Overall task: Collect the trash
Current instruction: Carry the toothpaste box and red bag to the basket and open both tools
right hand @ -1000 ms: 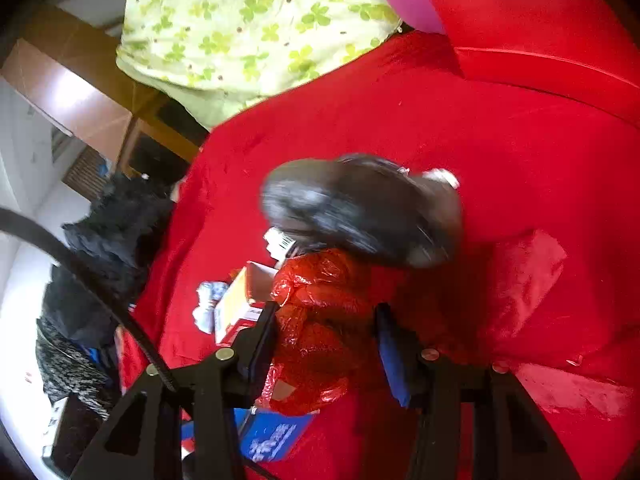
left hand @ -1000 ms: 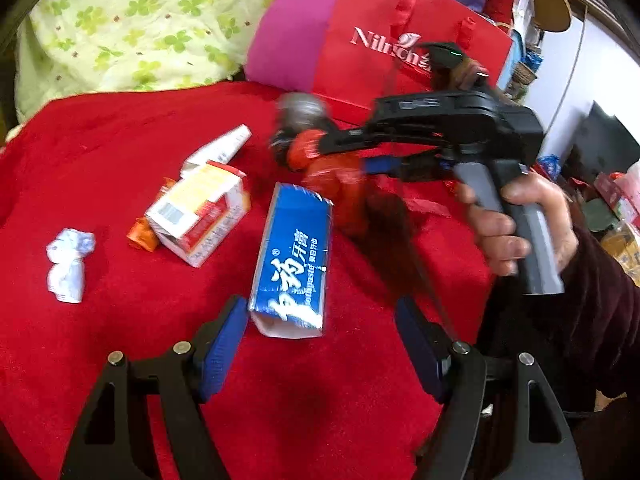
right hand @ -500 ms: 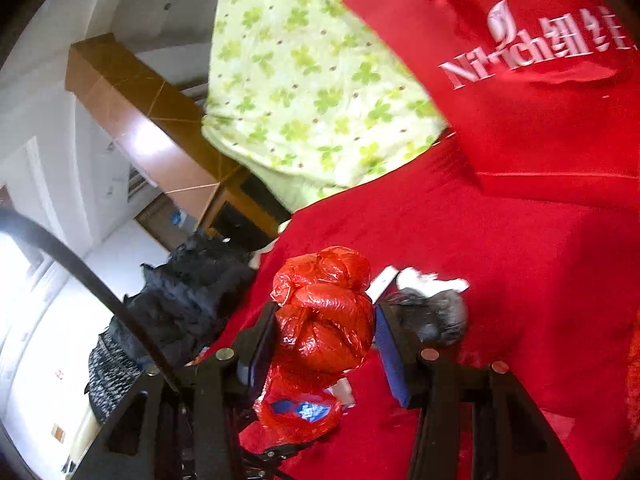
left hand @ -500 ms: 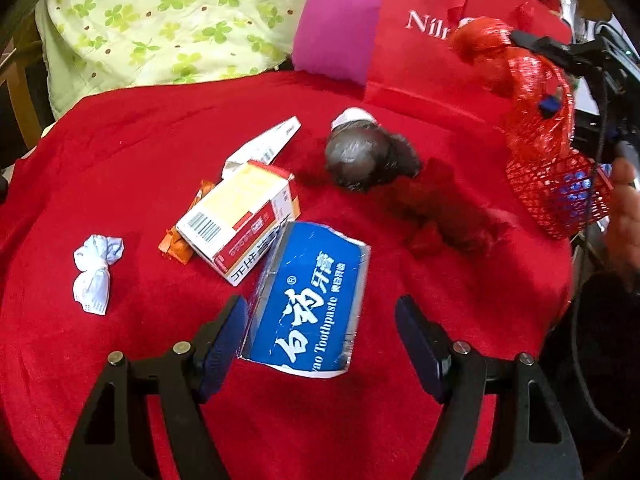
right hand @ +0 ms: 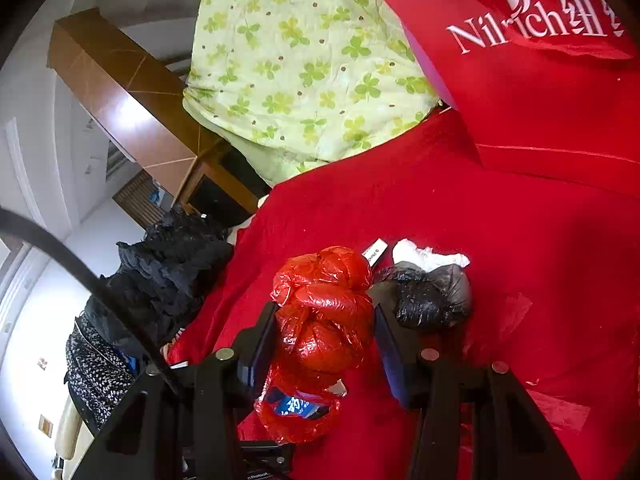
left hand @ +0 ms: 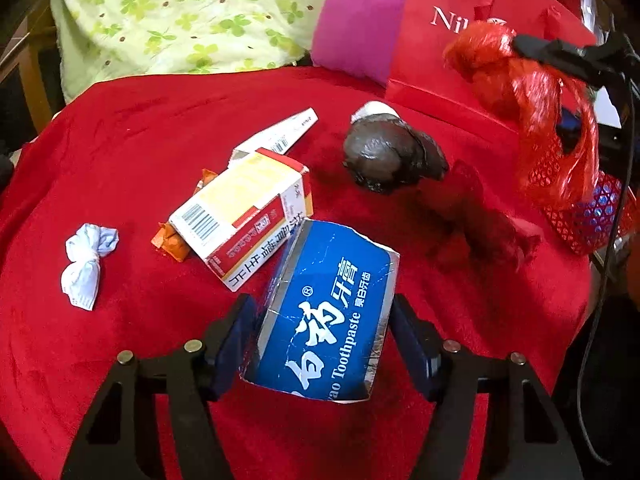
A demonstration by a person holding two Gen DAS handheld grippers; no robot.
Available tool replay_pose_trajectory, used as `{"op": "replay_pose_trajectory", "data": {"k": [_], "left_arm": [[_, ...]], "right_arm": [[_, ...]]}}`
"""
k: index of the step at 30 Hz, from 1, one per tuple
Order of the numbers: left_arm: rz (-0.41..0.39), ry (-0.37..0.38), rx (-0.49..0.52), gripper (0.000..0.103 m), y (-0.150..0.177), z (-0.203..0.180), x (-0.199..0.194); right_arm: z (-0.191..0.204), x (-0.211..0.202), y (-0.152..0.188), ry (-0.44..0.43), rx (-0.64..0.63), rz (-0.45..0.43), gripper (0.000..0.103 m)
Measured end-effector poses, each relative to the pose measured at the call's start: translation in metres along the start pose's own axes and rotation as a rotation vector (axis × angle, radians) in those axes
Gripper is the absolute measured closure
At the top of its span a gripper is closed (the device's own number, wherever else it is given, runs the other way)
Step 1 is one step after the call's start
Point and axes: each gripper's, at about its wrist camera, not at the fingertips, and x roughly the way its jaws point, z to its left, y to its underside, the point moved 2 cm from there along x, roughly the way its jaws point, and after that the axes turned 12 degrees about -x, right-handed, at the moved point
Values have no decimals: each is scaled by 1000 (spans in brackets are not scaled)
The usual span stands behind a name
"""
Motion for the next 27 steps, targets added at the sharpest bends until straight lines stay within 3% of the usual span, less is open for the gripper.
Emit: {"op": "replay_pose_trajectory", "data": {"k": [11,20,27], "left_arm": [[-61,4,-71,36,17,12,-35],[-72,-32,-174,36,38,47,-62],[-112,-30,-225,36,30,56,-84]], "right_arm": [[12,15,11,49,-73,61,52],[30,65,43,87,-133,236,52],[44,54,39,79,-182,176,52]]}}
